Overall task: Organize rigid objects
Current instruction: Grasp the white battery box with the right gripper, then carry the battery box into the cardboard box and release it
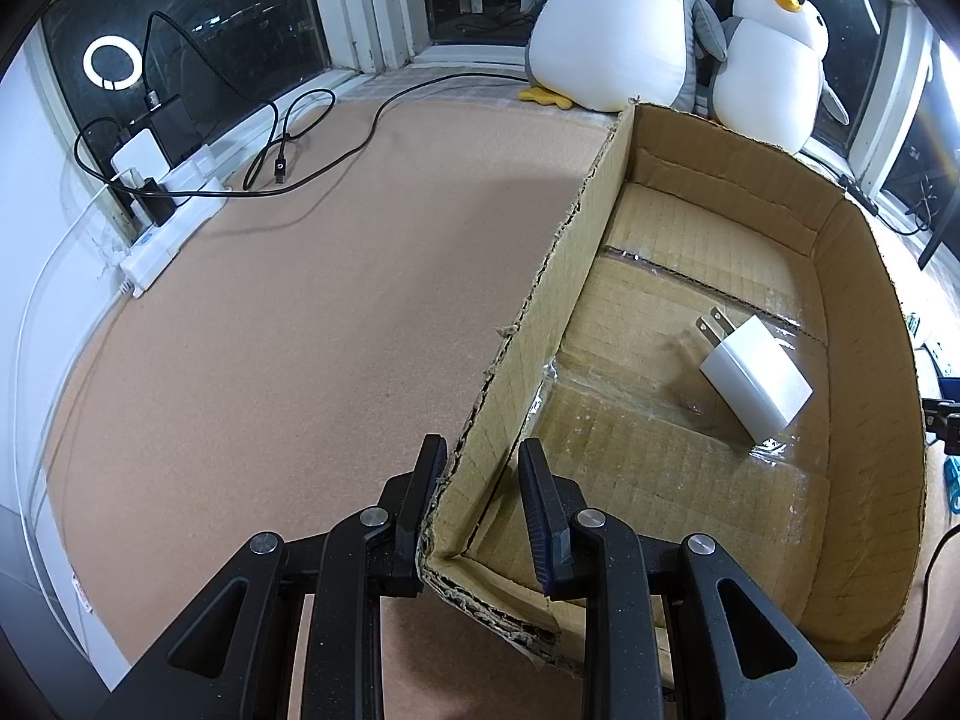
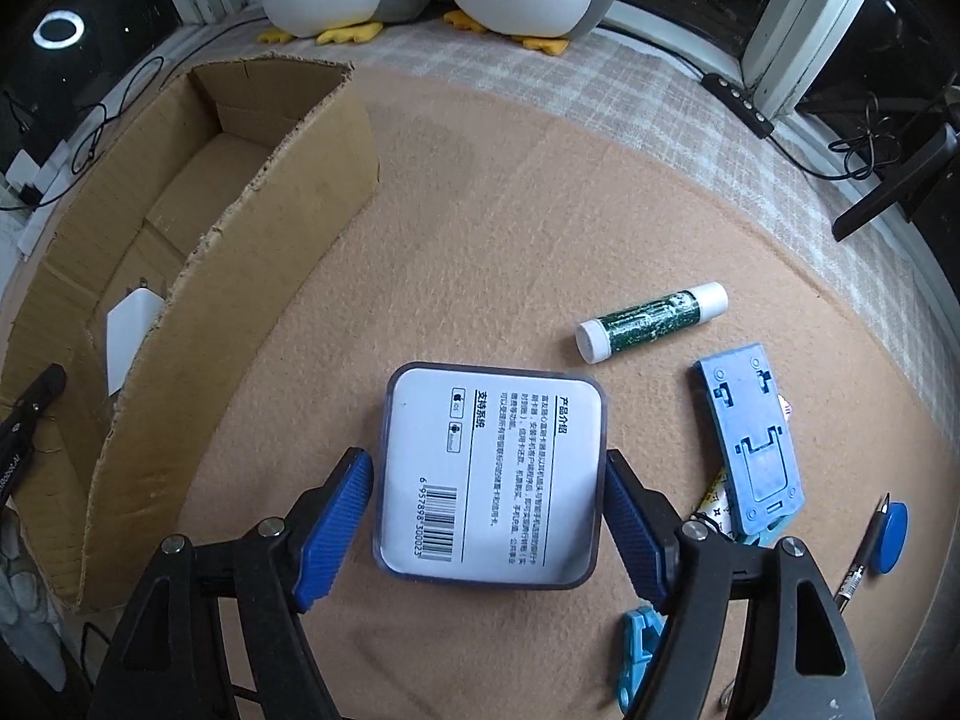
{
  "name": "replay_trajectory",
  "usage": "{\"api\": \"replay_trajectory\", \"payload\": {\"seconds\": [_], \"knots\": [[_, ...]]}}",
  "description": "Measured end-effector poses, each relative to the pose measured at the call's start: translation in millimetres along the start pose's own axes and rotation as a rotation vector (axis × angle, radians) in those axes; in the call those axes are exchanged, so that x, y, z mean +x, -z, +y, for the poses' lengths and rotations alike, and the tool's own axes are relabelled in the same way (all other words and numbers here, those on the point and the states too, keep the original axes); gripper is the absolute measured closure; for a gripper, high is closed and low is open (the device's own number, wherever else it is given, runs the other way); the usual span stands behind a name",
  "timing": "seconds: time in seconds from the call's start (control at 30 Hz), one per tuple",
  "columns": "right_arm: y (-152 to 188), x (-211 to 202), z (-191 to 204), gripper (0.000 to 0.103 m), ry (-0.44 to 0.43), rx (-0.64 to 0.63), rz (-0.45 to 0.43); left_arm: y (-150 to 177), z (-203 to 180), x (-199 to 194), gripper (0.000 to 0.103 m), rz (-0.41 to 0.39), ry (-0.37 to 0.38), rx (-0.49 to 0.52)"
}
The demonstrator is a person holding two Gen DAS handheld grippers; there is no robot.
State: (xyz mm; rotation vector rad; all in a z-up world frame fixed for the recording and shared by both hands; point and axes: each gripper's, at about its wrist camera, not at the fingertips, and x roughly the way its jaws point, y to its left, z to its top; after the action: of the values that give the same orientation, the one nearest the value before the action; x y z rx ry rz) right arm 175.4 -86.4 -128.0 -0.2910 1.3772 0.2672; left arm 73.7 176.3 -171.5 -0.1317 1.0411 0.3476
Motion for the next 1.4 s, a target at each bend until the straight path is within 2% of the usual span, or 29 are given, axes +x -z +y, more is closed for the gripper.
{"api": "replay_trajectory", "payload": {"seconds": [0.23,0.3,0.4,0.6,0.73,1.0,1.23,1.4], "knots": [[-4,11,-4,0.031,-0.036,0.012,0.034,0,0,0,0.076,0.0,0.0,0.0],[-4,12,-6,0.035,-0.042,0.016,0.032,0,0,0,0.076,0.0,-0.001,0.001],[-6,12,-11,0.035,-0.051,0.03,0.027,0,0,0,0.076,0.0,0.0,0.002],[-3,7,-22,0.036,-0.078,0.066,-0.002,0,0,0,0.076,-0.001,0.0,0.001],[-3,-17,-21,0.036,-0.103,0.071,-0.055,0,0,0,0.076,0.0,0.0,0.001],[-17,-75,17,0.036,-0.152,0.007,-0.186,0,-1,1,0.076,0.0,0.003,0.0],[-46,-80,63,0.036,-0.186,-0.059,-0.22,1,-1,2,0.076,0.002,0.006,0.001],[-66,-62,97,0.036,-0.199,-0.107,-0.203,0,-3,2,0.076,0.003,0.006,-0.001]]}}
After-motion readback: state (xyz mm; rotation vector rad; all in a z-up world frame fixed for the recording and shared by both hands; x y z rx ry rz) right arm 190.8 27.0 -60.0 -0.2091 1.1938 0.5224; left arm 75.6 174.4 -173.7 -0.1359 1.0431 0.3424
